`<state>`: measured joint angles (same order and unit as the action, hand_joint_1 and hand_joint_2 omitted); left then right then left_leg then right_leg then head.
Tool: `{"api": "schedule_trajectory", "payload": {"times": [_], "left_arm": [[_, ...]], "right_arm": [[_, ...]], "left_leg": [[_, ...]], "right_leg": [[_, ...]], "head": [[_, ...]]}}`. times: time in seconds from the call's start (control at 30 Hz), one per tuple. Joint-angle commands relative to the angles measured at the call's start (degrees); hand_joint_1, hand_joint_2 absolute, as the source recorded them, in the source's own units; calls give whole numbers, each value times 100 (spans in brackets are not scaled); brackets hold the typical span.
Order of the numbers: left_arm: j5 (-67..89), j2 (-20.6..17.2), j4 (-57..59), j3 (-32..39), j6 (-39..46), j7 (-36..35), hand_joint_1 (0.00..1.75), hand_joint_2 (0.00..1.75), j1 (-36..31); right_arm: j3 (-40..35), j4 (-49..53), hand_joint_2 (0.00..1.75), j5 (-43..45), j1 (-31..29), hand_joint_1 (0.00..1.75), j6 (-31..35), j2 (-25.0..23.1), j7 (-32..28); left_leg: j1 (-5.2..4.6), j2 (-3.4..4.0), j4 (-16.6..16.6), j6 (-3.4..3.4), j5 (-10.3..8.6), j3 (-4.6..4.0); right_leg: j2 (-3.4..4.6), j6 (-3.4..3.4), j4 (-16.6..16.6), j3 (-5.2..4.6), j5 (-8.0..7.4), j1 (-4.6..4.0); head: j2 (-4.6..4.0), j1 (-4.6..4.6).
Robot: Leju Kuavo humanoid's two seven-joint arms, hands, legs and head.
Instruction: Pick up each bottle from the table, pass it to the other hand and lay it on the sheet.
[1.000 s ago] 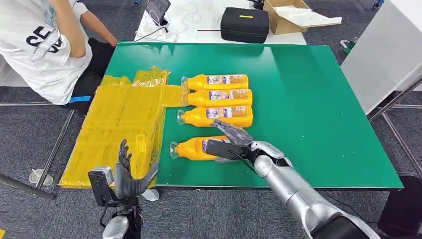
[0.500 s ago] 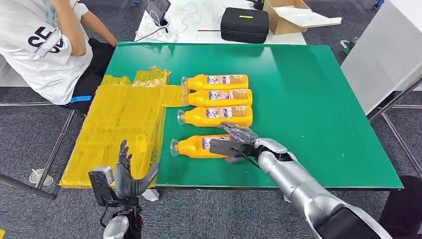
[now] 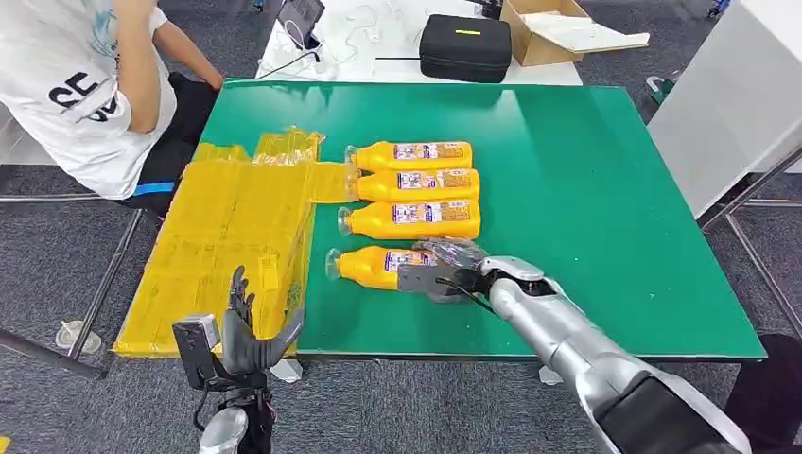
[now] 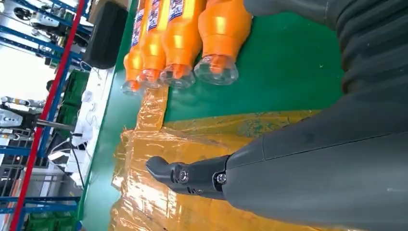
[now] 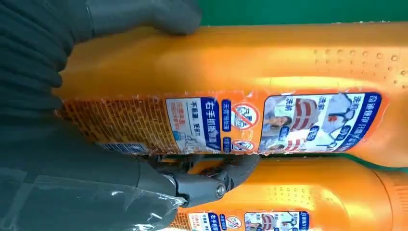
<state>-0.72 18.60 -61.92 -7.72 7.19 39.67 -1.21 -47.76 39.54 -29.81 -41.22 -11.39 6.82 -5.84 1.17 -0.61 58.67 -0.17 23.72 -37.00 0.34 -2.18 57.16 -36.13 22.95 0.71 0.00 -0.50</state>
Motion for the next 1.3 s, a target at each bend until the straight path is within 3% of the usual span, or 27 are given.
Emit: {"api": "schedule_trajectory", "payload": {"times": [0.03,0.4,0.53,0.57,0.7,0.73,0.8,0.83,0.9,1.03,1.17,1.3], "left_arm": [[-39,-39,402,35,9,-51,0,175,-208],[-81,-52,365,22,30,-44,0,175,-193],[-179,-76,4,-22,101,-11,0,175,24],[-218,-80,-122,-42,139,-15,0,175,86],[-404,-199,-481,-268,129,-86,0,175,130],[-451,-209,-520,-304,103,-126,0,175,87],[-471,-204,-534,-299,103,-156,0,175,52],[-471,-204,-534,-299,103,-156,0,175,52],[-534,-241,-546,-378,43,-186,0,175,28],[-724,-285,-765,-456,-84,-256,0,175,1],[-937,-368,-1016,-557,-438,-396,0,175,18],[-1290,-549,-1075,-750,-1352,-645,0,175,-154]], "right_arm": [[-500,-510,175,76,-144,175,5,49,-24],[-218,62,175,420,118,175,311,204,-324],[1272,1929,175,753,1502,175,1990,-185,-1090],[1728,2528,175,558,1889,175,2855,-478,-1522],[2713,3964,175,847,2701,175,3877,-1099,-2221],[2832,4048,175,882,2757,175,3969,-1137,-2298],[2873,4063,175,909,2773,175,3965,-1110,-2324],[2873,4063,175,909,2773,175,3965,-1110,-2324],[3105,3959,175,1008,2819,175,4174,-1218,-2719],[3447,3936,175,1073,3065,175,4378,-1373,-3031],[3575,3627,175,1191,3153,175,4258,-1443,-3140],[3290,2693,175,1116,3138,175,3713,-1599,-3345]], "left_leg": [[-2,-3,-6,4,1,16],[-3,-5,-6,7,4,29],[1,-12,-13,8,8,43],[-1,-8,-14,10,11,53],[3,8,-4,-1,12,2],[9,29,1,-3,25,12],[5,-15,-5,-5,13,-3],[3,-22,-2,-2,31,39],[4,-48,-3,4,21,27],[2,-21,-9,1,18,14],[0,-34,-10,-3,13,11],[3,-19,-12,-4,15,15]], "right_leg": [[-8,4,-5,17,3,1],[-13,7,-6,30,7,-1],[-21,9,-16,48,12,-5],[-19,10,-16,56,15,-4],[11,9,2,5,7,-7],[25,15,6,8,13,-15],[-18,8,2,-2,12,-10],[-31,16,8,41,36,-11],[-46,13,2,36,35,-9],[-25,16,-1,20,23,-6],[-37,18,-1,15,21,-4],[-21,18,-6,16,16,-7]], "head": [[0,-2],[0,0],[0,0],[0,-2],[0,-2],[0,0],[0,-9],[0,-4],[0,-4],[0,0],[0,0],[0,0]]}}
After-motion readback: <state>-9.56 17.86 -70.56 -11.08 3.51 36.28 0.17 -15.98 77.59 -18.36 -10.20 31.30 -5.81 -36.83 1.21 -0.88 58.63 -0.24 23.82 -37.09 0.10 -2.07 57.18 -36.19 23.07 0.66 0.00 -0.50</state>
